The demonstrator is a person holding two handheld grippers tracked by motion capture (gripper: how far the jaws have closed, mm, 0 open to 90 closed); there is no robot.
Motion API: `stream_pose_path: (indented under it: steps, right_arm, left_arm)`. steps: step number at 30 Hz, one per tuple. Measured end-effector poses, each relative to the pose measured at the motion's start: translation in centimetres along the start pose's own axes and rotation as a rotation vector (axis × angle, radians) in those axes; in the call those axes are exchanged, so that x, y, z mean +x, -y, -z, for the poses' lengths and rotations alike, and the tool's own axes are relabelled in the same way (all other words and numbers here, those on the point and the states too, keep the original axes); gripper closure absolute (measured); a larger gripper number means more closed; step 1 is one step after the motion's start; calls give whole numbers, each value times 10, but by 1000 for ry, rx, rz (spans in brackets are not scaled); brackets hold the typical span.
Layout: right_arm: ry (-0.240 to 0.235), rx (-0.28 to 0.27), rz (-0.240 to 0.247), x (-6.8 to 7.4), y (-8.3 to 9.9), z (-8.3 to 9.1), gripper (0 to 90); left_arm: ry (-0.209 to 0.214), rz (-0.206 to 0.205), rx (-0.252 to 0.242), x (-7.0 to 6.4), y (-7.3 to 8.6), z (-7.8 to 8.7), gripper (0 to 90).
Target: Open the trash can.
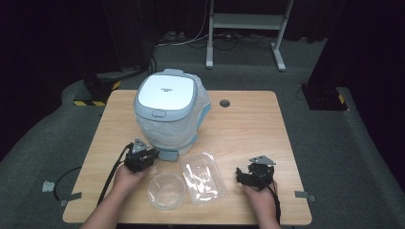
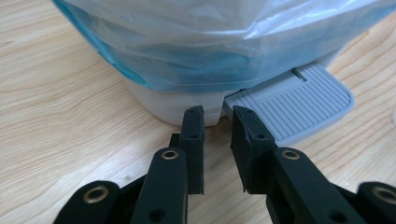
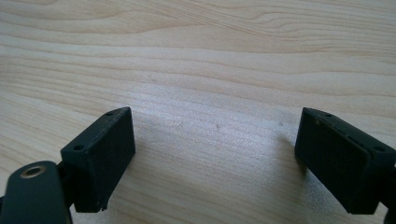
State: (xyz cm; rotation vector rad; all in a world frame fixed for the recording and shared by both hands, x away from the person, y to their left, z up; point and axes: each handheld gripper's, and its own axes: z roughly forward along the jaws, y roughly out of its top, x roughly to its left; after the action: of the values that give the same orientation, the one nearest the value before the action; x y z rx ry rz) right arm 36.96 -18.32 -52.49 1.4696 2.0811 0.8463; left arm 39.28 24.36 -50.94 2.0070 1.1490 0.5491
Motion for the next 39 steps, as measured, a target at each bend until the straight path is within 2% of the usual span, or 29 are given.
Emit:
stream_pose_path:
  steps: [2,5,8,13,20,22,28,31,33,39]
  right_arm:
    - [0,0,0,0,0,0,119]
    - [0,0,0,0,0,0,119]
    - [0,-1,2,0,0,0,120]
    - [2,-2,0,0,0,0,120]
    - [7,-2,-6,1,0,0,125]
    - [9,-2,-9,1,0,1,128]
    - [11,-4,-16,1,1,1,137]
    - [10,-6,-15,1,1,1,149]
    - [11,-7,-14,1,1,2,154]
    - [4,-9,-7,1,1,2,160]
  left_arm:
    - [0,-7,0,-1,-1,0,738]
    - [-15,20,12,2,1,2,718]
    - [-38,44,17,9,2,11,711]
    - [-54,90,-30,27,0,34,692]
    - [-56,95,-44,37,-2,49,624]
    - [-48,112,-52,40,-4,51,603]
    - [-49,109,-84,47,-17,57,564]
    - [-64,107,-85,50,-24,56,571]
    - [-69,122,-94,53,-31,56,587]
    - [-89,126,-105,53,-51,48,598]
